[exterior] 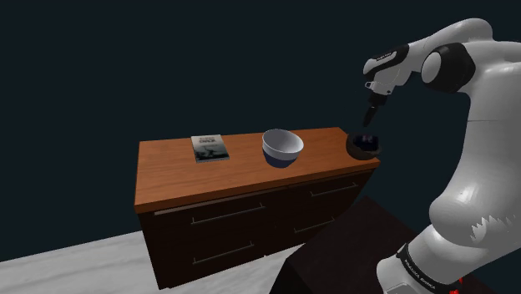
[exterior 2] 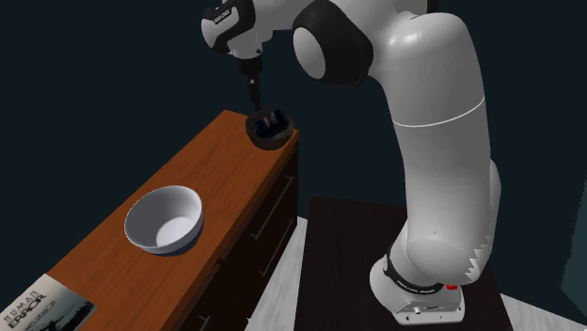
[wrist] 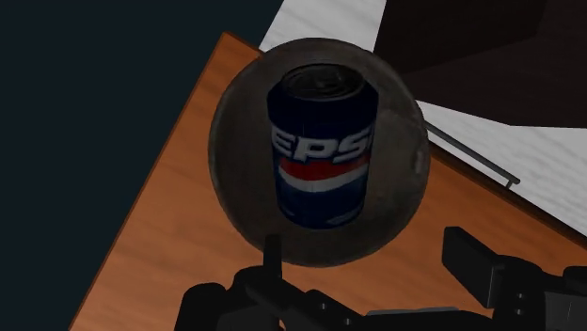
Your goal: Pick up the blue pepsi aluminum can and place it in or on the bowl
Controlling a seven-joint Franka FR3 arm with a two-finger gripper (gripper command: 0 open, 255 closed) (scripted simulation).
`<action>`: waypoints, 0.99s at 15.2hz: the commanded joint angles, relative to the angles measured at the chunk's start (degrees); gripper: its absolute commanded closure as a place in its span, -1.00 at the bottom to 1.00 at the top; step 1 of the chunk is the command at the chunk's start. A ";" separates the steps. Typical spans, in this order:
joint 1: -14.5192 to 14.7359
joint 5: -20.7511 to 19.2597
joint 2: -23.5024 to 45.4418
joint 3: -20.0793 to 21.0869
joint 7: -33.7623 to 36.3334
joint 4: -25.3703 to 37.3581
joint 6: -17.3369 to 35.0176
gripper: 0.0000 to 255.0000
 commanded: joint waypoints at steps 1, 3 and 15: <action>0.00 0.00 0.00 0.00 0.00 0.00 0.00 -1.00; 0.00 0.00 -0.01 0.00 -0.01 -0.02 0.01 -1.00; -0.21 -0.80 -1.32 -0.45 0.60 5.47 -6.63 -1.00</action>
